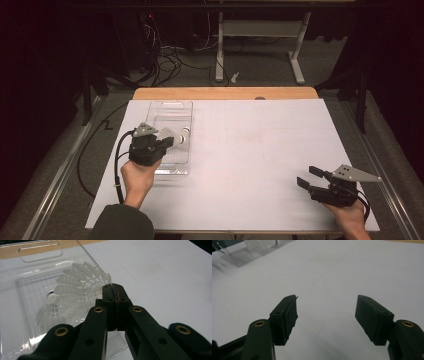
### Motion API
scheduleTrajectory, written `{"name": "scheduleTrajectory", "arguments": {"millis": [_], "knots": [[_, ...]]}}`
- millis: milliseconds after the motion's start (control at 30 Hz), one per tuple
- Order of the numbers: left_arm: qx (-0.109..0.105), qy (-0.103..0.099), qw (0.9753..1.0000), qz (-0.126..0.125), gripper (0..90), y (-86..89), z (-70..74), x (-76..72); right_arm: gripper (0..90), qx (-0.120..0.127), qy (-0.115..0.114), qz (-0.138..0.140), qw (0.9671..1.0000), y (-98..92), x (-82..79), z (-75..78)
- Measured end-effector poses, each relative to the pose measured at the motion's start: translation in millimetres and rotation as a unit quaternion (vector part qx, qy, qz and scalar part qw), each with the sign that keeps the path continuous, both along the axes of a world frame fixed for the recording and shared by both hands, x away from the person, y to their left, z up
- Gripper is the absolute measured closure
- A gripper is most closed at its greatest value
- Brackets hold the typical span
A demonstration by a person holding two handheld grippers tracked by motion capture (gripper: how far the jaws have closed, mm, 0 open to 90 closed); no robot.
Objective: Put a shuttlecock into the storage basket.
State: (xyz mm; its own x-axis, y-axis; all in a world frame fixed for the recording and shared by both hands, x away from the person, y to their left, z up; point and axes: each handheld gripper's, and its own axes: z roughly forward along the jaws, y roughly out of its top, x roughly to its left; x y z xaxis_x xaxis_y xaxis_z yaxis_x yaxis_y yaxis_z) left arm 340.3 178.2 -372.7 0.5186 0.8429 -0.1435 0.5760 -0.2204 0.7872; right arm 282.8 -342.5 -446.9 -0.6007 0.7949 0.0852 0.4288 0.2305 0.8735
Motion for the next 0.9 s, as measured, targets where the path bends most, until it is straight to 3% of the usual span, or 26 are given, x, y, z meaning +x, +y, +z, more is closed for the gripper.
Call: {"name": "scheduleTrajectory", "arguments": {"millis": [767,900], "knots": [[0.002,0.01,0.9999,0.005,89.5,-0.3,-7.3,3.5,34.4,0.0,0.0,0.0,1.0,-0.1,0.2,-0.2],[-0.003,0.006,1.0,0.007,86.3,0.5,-7.3,3.5,34.4,0.0,0.0,0.001,1.0,-0.1,0.3,-0.3]]}}
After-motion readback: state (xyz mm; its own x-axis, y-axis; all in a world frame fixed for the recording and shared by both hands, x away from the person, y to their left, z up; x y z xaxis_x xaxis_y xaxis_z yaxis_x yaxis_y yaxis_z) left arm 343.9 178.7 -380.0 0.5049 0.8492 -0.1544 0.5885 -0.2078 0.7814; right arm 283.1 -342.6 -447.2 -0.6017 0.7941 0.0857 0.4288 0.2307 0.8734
